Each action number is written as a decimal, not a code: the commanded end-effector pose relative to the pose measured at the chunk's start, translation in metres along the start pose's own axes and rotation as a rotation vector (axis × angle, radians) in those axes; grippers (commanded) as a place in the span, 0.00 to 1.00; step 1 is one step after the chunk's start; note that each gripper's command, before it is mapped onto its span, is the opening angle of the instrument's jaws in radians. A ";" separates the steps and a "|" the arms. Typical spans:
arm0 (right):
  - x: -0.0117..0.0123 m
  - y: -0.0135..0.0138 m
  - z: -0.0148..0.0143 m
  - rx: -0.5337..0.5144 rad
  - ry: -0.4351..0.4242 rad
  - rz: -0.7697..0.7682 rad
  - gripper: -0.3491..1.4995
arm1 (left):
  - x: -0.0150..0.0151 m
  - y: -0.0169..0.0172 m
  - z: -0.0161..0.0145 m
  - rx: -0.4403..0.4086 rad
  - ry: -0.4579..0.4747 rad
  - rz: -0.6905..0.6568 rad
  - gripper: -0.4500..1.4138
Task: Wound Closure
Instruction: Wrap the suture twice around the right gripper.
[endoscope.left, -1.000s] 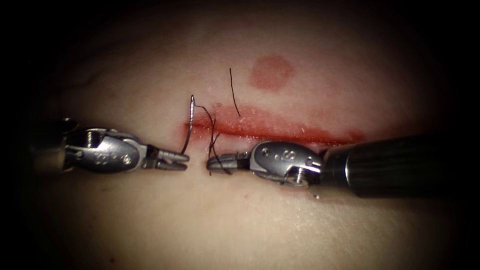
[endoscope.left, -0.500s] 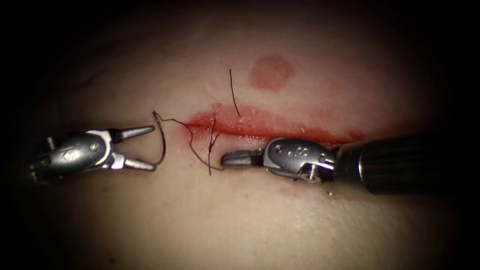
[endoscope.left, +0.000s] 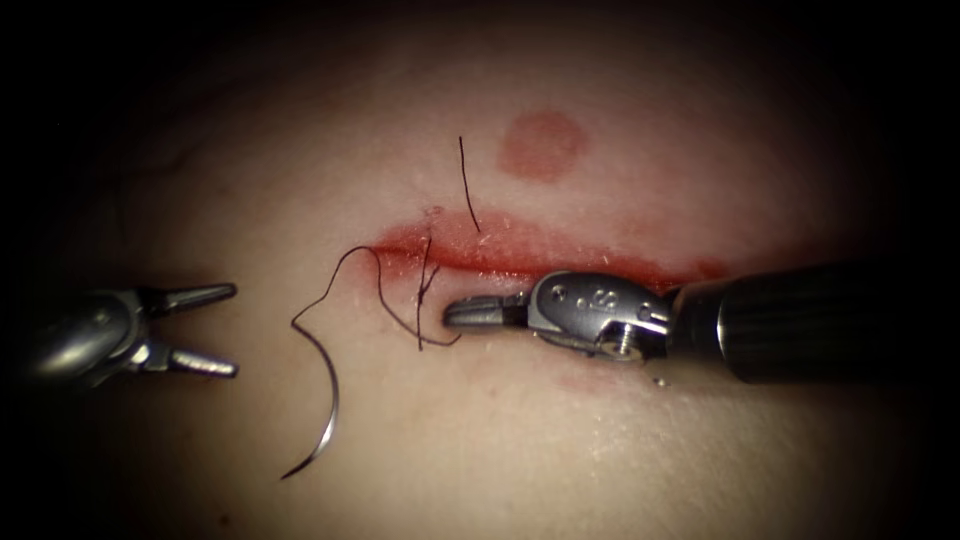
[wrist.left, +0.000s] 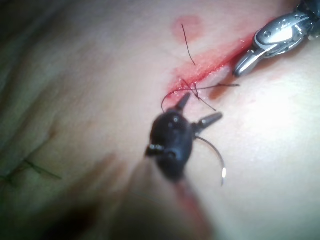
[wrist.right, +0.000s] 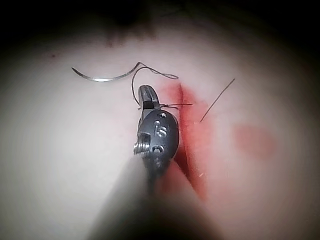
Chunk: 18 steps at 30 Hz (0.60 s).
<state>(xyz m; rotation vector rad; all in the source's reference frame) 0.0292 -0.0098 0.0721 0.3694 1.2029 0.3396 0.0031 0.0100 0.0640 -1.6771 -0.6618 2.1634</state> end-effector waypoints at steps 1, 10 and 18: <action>-0.0007 -0.0004 0.0008 0.003 -0.002 0.000 0.09 | -0.0003 -0.0007 0.0001 0.020 -0.007 -0.020 0.66; -0.0006 -0.0009 0.0012 0.003 -0.004 -0.001 0.09 | -0.0012 -0.0056 0.0038 0.247 -0.045 -0.109 0.58; -0.0011 -0.0013 0.0010 0.008 -0.015 -0.006 0.09 | -0.0057 -0.0066 0.0093 0.282 -0.188 -0.086 0.45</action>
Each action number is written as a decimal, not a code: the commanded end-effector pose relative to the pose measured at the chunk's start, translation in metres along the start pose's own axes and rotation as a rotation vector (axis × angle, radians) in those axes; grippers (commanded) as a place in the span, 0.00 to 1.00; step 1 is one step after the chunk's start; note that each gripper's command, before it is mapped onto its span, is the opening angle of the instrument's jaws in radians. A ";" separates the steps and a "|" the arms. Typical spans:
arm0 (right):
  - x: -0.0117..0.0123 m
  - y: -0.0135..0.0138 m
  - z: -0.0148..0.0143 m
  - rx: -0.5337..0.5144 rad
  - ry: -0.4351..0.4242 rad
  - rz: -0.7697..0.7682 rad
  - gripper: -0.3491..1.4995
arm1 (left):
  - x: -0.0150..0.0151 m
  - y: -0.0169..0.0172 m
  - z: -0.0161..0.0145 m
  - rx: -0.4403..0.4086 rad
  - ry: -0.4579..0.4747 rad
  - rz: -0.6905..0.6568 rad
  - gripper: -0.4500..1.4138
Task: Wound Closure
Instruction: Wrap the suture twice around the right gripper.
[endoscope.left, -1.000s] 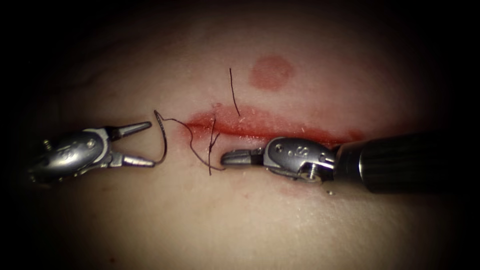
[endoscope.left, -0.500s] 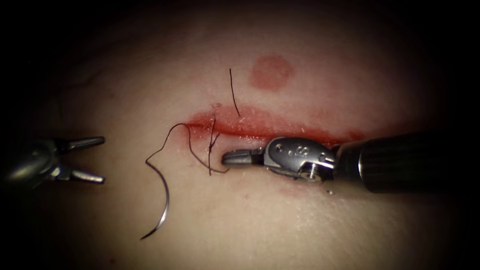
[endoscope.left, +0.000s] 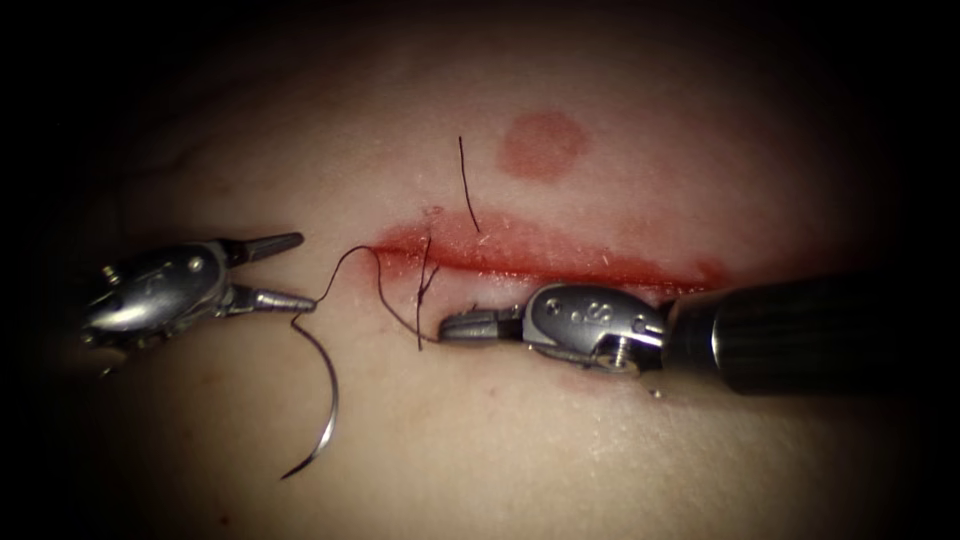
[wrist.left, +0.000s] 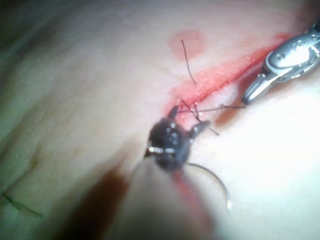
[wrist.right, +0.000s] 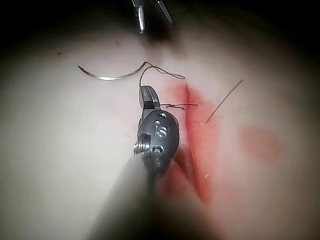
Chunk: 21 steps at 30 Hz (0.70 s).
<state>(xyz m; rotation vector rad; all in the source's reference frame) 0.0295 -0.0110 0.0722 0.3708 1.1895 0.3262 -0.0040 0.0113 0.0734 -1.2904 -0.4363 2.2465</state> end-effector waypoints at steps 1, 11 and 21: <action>-0.0006 -0.0004 0.0006 0.000 0.000 0.002 0.09 | -0.0008 0.0001 0.0014 -0.003 -0.030 0.009 0.45; -0.0004 -0.0007 0.0004 0.003 -0.003 0.002 0.09 | -0.0027 0.0012 0.0021 0.032 -0.080 -0.080 0.41; 0.0001 -0.0013 0.0003 0.006 -0.002 0.002 0.10 | -0.0050 -0.0012 0.0040 0.073 -0.128 -0.091 0.36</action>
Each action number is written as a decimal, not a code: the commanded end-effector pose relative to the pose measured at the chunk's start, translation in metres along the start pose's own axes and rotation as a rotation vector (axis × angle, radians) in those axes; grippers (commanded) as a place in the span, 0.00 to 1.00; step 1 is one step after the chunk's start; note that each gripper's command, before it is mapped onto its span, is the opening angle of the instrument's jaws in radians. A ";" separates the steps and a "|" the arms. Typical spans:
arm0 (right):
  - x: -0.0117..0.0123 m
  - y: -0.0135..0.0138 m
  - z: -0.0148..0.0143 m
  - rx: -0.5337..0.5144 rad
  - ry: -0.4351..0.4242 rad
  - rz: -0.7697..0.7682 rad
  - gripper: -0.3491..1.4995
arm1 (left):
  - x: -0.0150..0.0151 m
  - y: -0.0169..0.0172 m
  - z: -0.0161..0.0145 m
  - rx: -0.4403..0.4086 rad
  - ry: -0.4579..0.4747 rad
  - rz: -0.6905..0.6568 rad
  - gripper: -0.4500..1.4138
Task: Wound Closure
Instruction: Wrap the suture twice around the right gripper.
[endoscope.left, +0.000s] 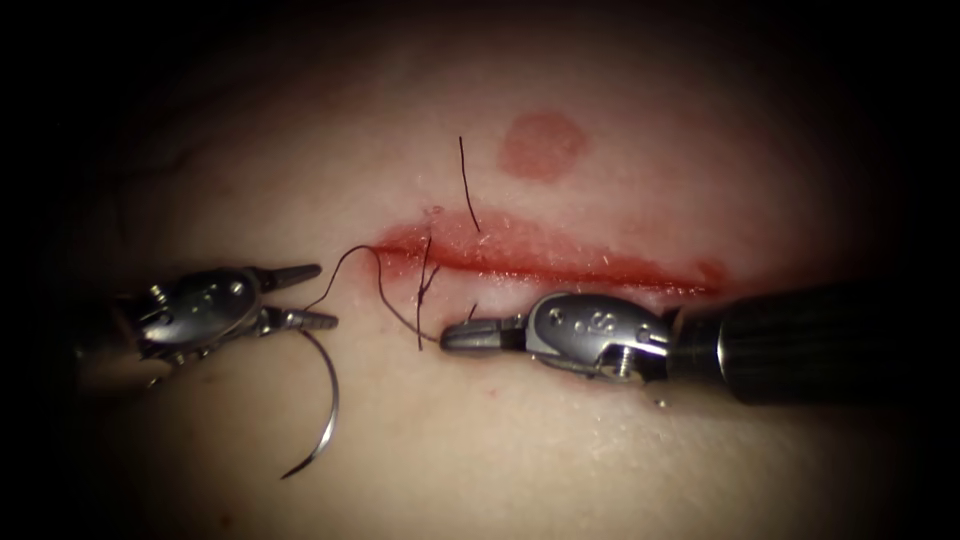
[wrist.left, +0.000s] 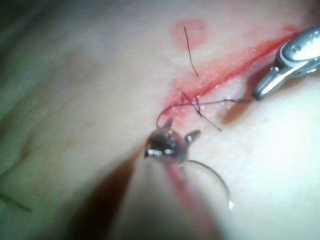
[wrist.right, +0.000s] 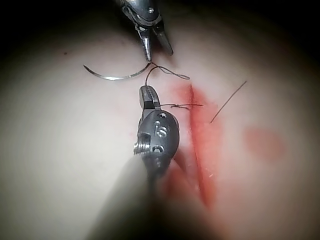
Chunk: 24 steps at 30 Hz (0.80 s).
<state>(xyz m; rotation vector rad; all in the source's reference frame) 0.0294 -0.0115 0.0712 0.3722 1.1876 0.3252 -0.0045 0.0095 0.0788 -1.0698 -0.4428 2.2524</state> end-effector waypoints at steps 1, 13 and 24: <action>-0.0004 -0.0004 0.0006 0.005 0.001 0.002 0.10 | -0.0006 -0.0002 0.0012 -0.001 -0.011 0.000 0.36; 0.0004 -0.0007 0.0003 0.005 0.006 0.006 0.23 | -0.0030 -0.0008 0.0023 0.019 -0.107 0.023 0.26; 0.0007 -0.0011 0.0001 0.006 0.009 0.007 0.24 | -0.0038 -0.0025 0.0034 0.063 -0.159 0.019 0.25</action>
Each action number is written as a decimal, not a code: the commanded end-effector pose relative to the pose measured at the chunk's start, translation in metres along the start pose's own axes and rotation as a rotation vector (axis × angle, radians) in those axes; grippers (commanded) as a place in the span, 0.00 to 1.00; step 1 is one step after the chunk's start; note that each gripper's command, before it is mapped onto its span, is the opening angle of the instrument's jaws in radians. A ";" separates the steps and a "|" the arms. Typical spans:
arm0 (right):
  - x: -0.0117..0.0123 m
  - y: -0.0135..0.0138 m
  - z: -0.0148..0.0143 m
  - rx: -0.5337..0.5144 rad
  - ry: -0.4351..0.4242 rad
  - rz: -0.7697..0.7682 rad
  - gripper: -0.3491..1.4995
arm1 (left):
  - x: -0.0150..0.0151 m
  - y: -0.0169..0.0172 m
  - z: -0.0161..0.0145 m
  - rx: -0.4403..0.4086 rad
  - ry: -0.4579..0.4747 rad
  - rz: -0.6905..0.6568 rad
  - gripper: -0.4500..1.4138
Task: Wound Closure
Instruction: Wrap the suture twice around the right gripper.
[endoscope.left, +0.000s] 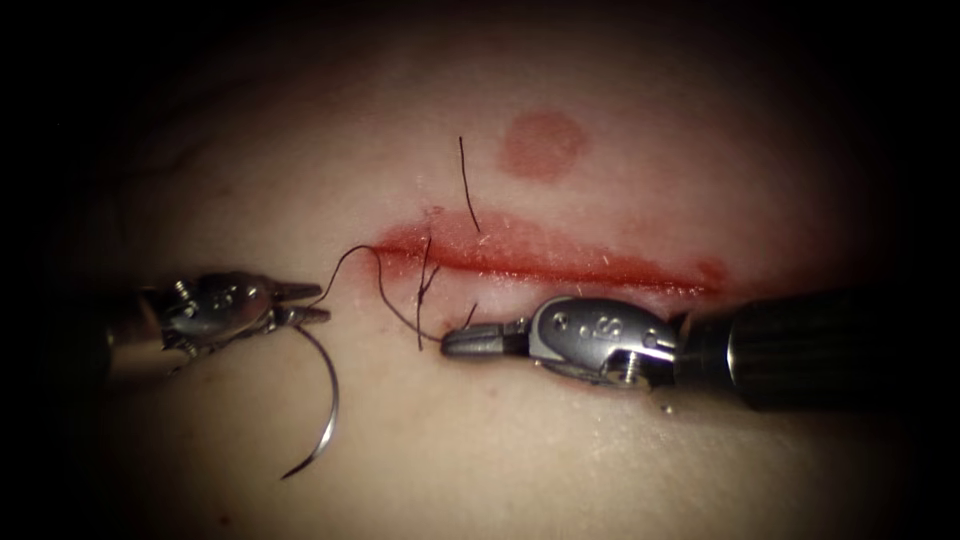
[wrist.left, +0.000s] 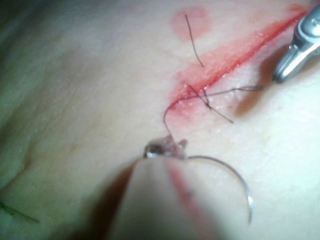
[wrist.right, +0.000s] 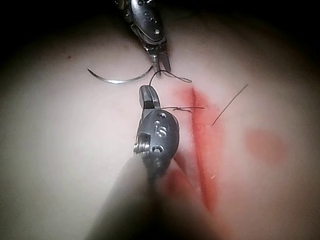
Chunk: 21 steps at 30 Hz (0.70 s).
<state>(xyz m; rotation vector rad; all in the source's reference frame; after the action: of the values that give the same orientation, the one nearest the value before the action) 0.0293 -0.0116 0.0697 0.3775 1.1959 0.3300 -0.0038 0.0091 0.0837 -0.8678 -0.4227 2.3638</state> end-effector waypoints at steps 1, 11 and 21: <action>-0.0005 -0.0003 0.0007 0.003 0.001 0.001 0.24 | -0.0003 -0.0001 0.0011 -0.001 0.001 -0.001 0.28; -0.0005 -0.0004 0.0007 0.003 0.004 0.001 0.24 | -0.0024 -0.0001 0.0033 0.005 -0.060 0.026 0.38; -0.0003 -0.0008 0.0007 0.005 0.004 0.000 0.22 | -0.0034 -0.0002 0.0038 -0.035 -0.108 0.047 0.05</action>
<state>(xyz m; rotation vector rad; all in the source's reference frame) 0.0293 -0.0119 0.0692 0.3776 1.2001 0.3284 -0.0036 0.0072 0.0875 -0.7788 -0.5045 2.4638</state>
